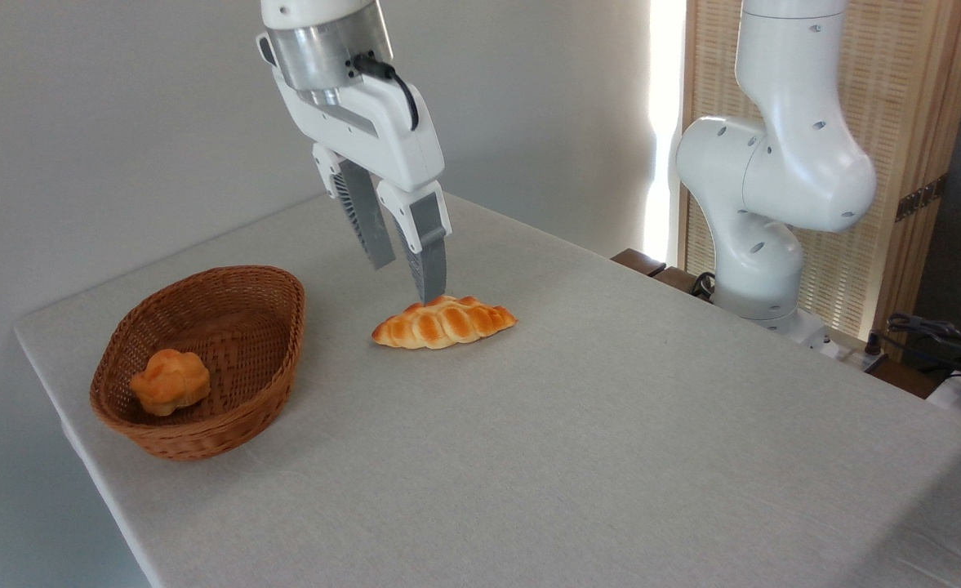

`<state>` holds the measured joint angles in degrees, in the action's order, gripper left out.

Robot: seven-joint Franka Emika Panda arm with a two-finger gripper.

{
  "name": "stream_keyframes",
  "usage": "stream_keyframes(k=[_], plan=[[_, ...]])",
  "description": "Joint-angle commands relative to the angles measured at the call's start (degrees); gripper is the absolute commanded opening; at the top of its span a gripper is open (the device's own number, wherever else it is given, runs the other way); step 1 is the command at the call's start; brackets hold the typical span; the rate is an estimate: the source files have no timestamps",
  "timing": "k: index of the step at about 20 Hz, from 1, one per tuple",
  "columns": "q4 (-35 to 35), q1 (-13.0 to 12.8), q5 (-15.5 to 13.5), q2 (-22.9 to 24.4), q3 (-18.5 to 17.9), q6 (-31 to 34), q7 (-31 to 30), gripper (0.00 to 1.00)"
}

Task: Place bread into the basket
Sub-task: 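Lower the gripper onto the middle of the croissant roll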

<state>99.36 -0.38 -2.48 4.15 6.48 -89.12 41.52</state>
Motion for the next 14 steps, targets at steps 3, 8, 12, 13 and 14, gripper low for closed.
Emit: stream_keyframes(k=[3,8,12,13,14], plan=[[10.57,-5.41,-3.31,2.45,0.63,-3.16,0.67,1.00],[16.11,-5.51,-5.34,2.18,6.51,-8.17,5.21,1.00],[19.64,-5.51,-5.43,0.60,9.60,-9.84,8.93,1.00],[20.69,-5.68,-5.43,0.43,10.12,-10.98,8.84,1.00],[21.48,-5.86,-5.52,0.16,10.48,-11.78,8.84,1.00]])
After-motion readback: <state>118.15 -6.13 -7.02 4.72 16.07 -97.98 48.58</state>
